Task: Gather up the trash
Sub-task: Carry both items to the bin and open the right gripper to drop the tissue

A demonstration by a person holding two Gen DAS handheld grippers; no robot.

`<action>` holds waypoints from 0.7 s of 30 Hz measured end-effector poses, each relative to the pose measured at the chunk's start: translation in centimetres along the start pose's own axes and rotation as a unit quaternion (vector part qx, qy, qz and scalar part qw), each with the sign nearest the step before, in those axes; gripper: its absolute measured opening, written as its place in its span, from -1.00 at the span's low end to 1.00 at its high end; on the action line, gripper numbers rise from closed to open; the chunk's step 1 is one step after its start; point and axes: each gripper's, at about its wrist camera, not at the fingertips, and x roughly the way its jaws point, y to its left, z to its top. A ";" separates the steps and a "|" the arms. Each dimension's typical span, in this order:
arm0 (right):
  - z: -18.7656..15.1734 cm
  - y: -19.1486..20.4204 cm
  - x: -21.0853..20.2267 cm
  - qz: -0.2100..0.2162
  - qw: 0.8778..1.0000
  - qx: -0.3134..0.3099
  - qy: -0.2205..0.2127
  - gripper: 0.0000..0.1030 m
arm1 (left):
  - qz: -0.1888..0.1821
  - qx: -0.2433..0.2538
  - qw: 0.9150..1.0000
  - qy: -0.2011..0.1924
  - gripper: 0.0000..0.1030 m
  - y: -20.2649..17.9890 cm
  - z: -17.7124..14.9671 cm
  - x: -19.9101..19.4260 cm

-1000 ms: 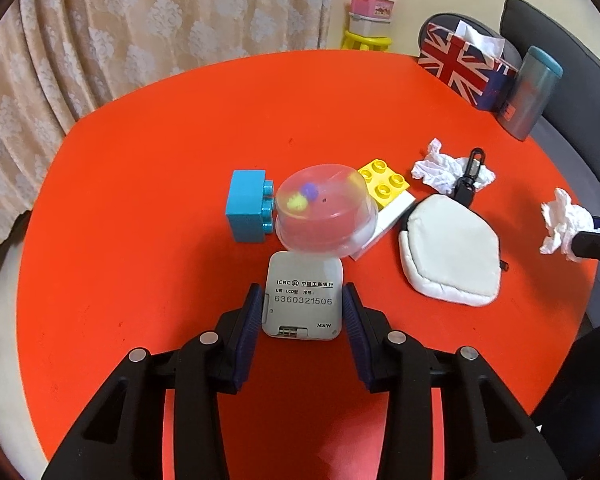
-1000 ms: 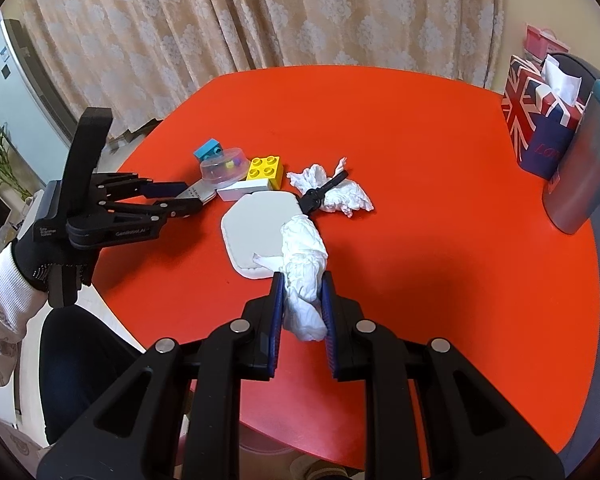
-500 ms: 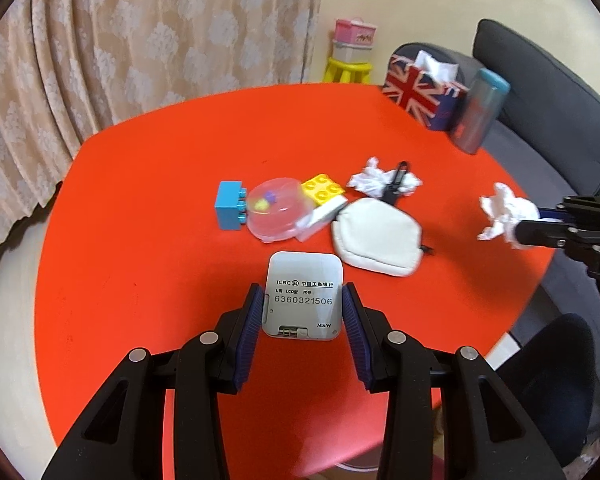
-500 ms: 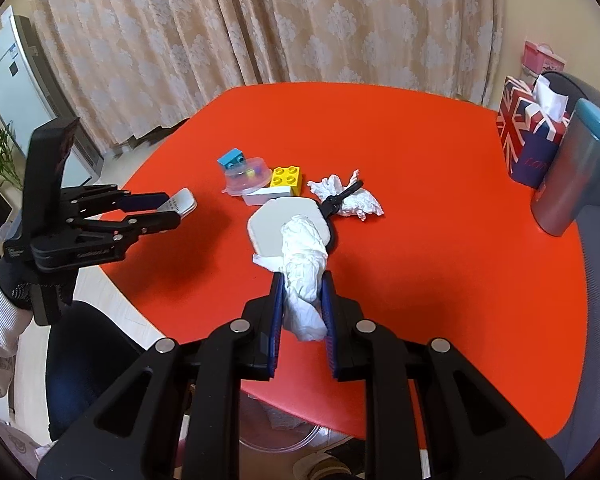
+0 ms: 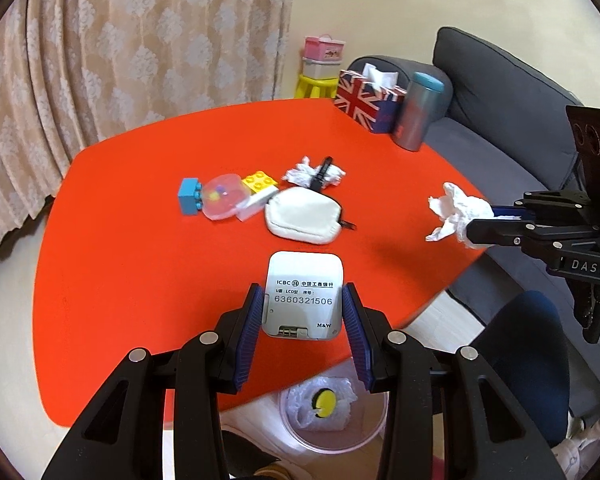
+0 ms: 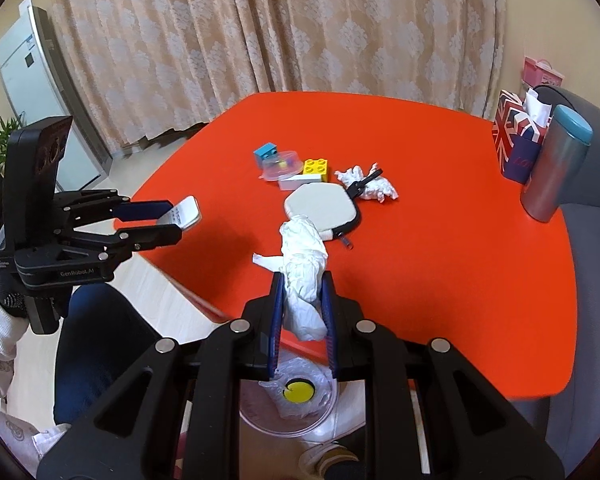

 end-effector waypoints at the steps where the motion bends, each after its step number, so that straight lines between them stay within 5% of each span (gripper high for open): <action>1: -0.4 0.2 -0.3 0.001 1.000 -0.001 -0.001 -0.65 | -0.001 0.000 1.000 -0.001 -0.23 -0.2 -0.3 -0.3; 21: -6.1 4.0 -1.7 0.023 0.999 -0.021 0.009 -0.65 | -0.014 -0.003 1.000 -0.015 -0.23 -3.3 -5.7 -3.0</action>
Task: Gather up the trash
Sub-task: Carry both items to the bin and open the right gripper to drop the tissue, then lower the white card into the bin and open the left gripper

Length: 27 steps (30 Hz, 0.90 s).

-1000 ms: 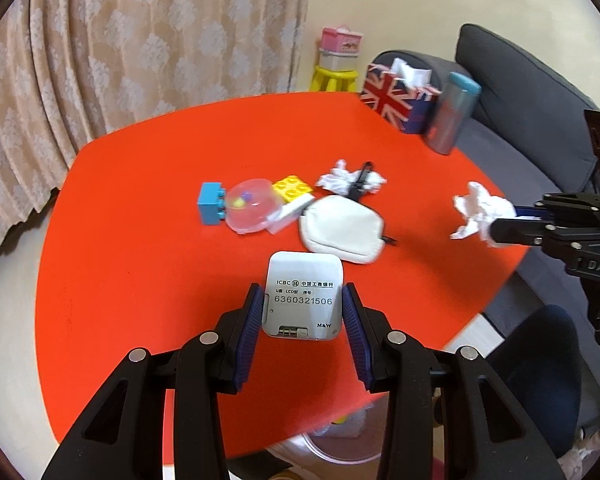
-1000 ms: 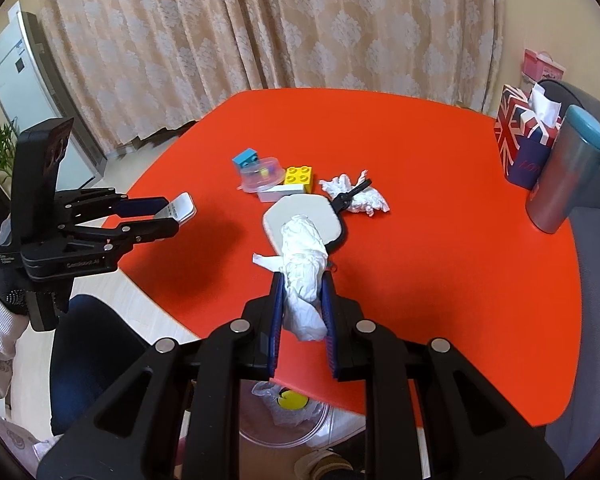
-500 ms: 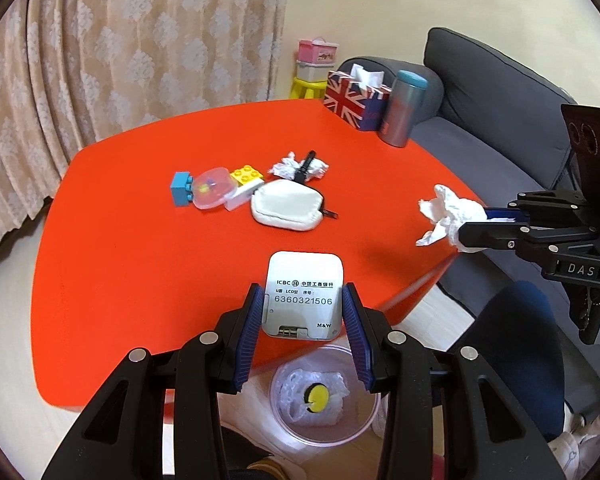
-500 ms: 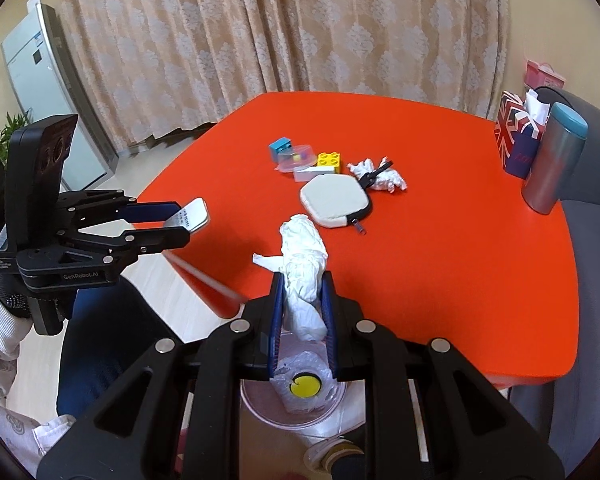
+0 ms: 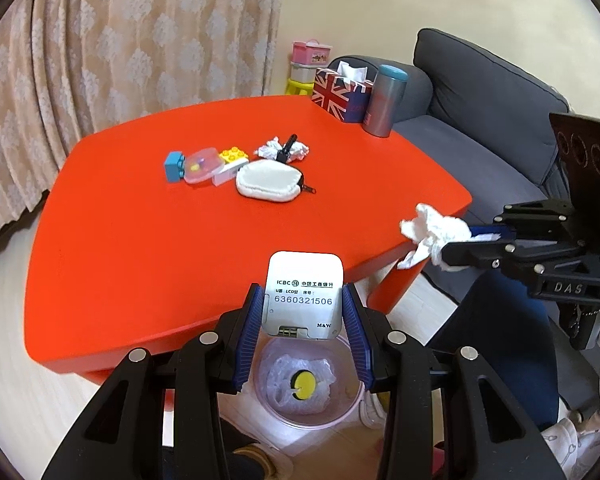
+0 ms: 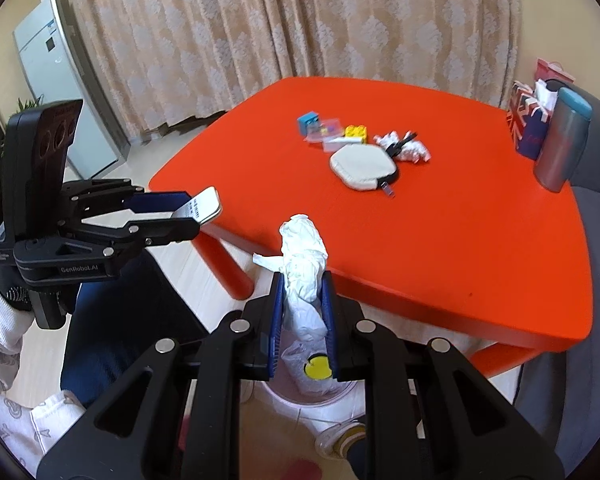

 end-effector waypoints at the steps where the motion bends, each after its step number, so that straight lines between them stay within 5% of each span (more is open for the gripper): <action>1: -0.3 0.2 0.2 0.002 1.000 0.000 0.002 -0.65 | 0.000 -0.002 1.000 0.001 -0.23 0.0 -0.3 0.0; 14: -1.7 1.0 5.0 0.033 0.999 0.002 0.039 -0.64 | -0.005 -0.015 1.000 0.004 -0.23 1.0 -1.6 0.4; 17: -1.4 0.9 5.7 0.033 0.999 0.006 0.038 -0.30 | -0.005 -0.017 1.000 0.006 -0.23 1.4 -1.5 0.7; 19: -1.3 0.6 5.8 0.030 0.999 0.012 0.032 0.39 | -0.005 -0.018 1.000 0.007 -0.23 1.4 -1.5 0.8; 27: -1.1 -0.3 5.1 0.020 0.999 0.030 0.019 0.81 | -0.012 -0.014 1.000 0.015 -0.23 1.0 -1.6 1.4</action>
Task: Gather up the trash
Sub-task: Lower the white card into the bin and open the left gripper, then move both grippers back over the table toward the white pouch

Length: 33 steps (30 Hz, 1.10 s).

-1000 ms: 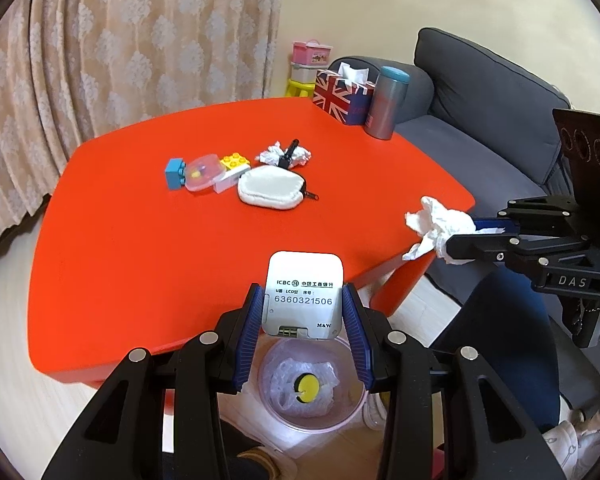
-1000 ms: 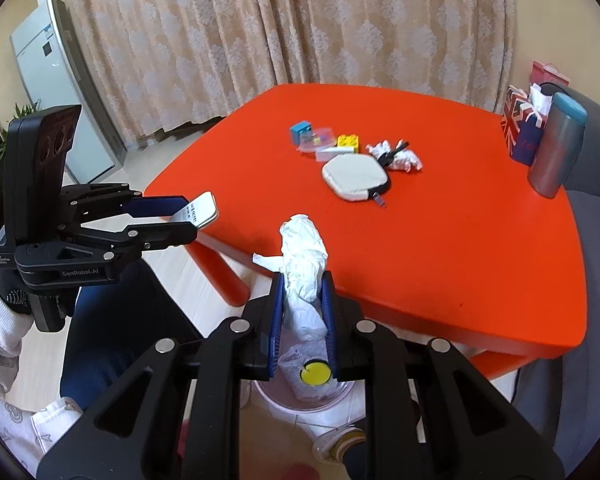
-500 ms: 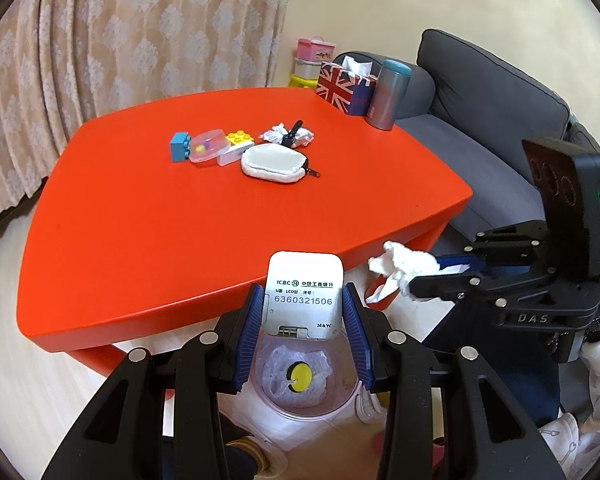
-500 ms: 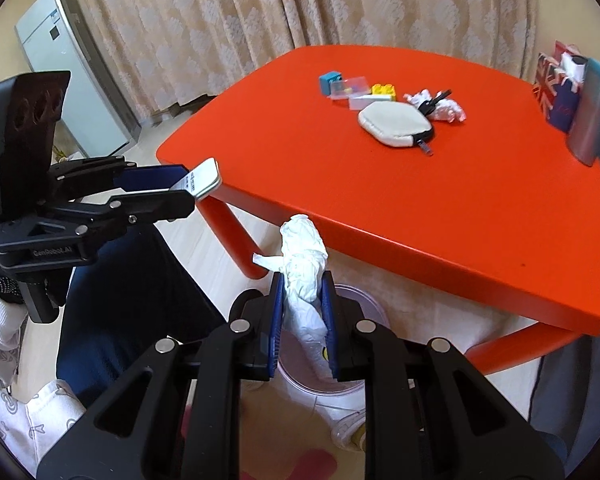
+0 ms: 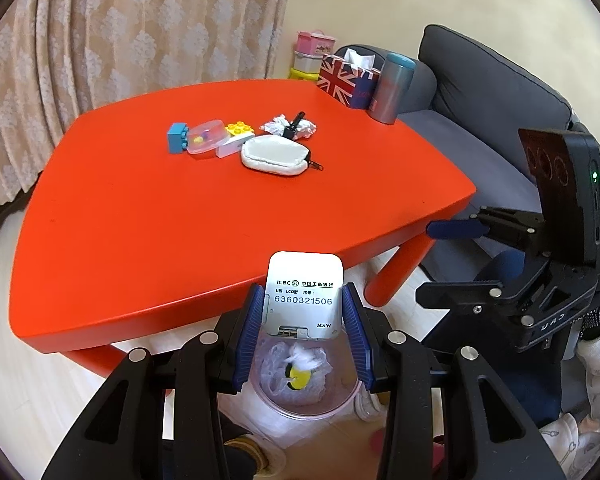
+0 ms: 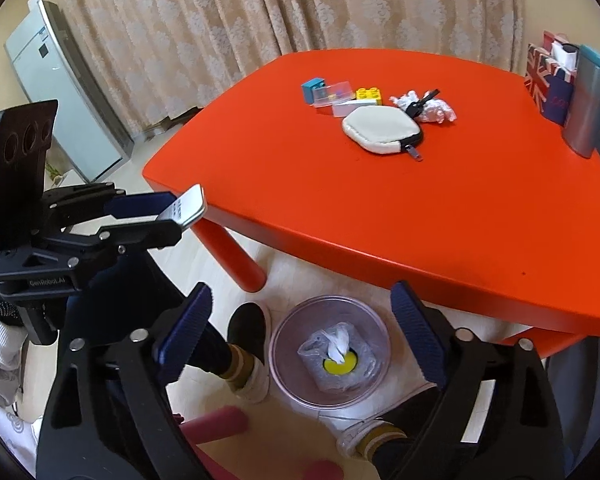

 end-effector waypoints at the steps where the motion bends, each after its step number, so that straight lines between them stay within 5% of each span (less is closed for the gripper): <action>1: 0.0 -0.1 -0.1 -0.001 1.000 0.002 -0.001 0.83 | -0.002 0.002 1.000 0.001 -0.23 -0.2 0.0 0.1; 22: -0.3 -3.5 -4.5 -0.063 0.997 0.025 -0.033 0.91 | -0.023 0.035 0.999 0.027 -0.21 -3.9 0.6 2.9; 24: -0.4 -3.8 -4.6 -0.063 0.997 0.027 -0.033 0.91 | -0.020 0.036 0.999 0.021 0.16 -4.1 0.9 3.0; 25: -0.5 -3.9 -4.6 -0.063 0.997 0.029 -0.033 0.91 | -0.019 0.034 0.999 0.012 0.69 -4.0 1.0 2.9; 26: -0.5 -4.0 -4.6 -0.063 0.997 0.031 -0.033 0.91 | -0.017 0.032 0.999 0.003 0.83 -3.9 1.1 2.9; 33: -0.7 -4.2 -4.6 -0.063 0.997 0.033 -0.033 0.91 | 0.006 0.019 1.000 0.001 0.85 -2.9 1.1 2.8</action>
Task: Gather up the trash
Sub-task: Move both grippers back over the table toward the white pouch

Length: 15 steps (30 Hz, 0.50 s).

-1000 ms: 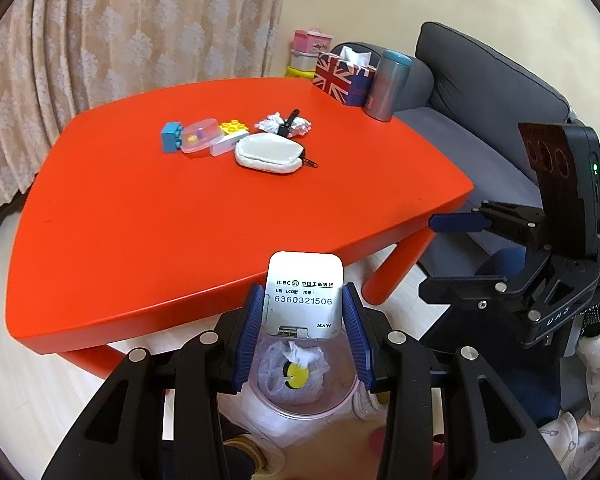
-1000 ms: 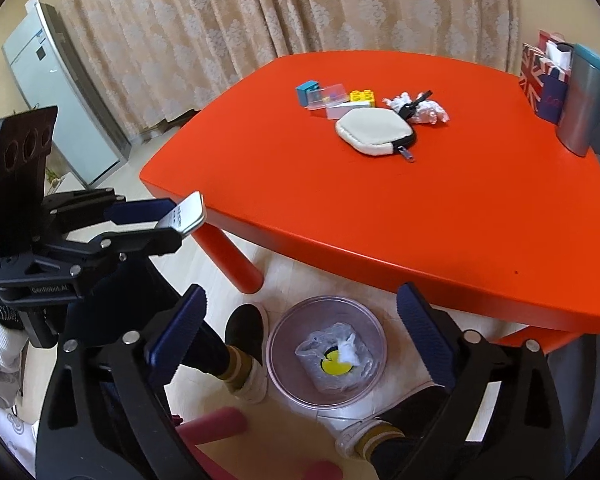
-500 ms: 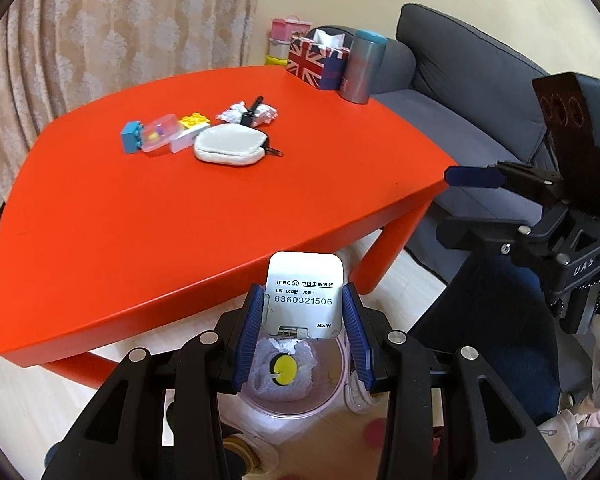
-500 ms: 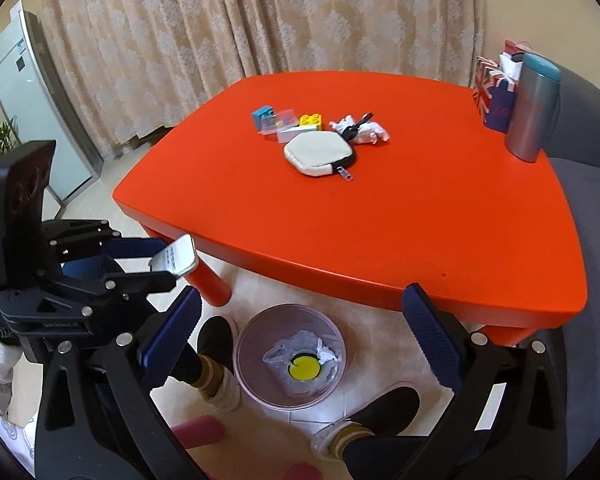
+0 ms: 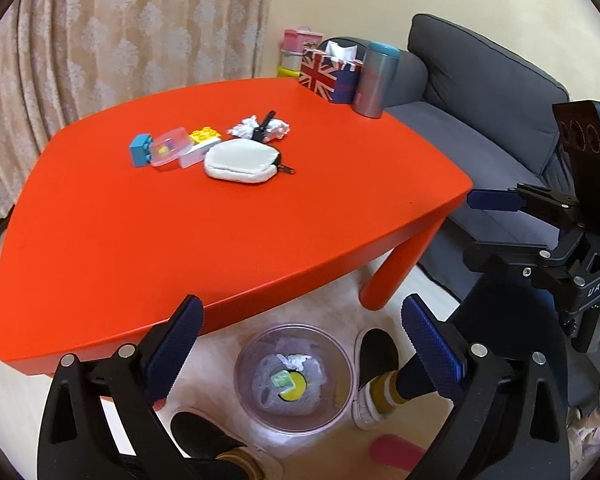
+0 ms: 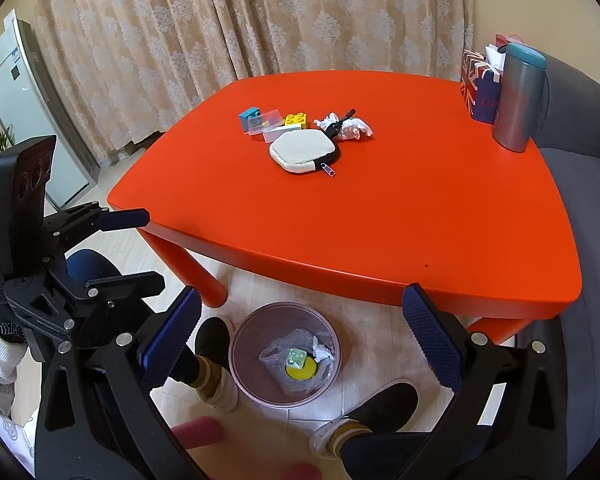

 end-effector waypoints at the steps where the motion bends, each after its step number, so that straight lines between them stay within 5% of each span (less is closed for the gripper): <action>1: 0.0 0.0 0.0 0.000 1.000 -0.001 0.000 0.91 | 0.001 -0.001 1.000 0.000 0.85 0.1 0.0 -0.1; 15: 0.2 1.1 0.2 0.007 1.000 -0.007 0.000 0.91 | 0.016 -0.019 1.000 -0.006 0.85 1.4 -0.1 -1.1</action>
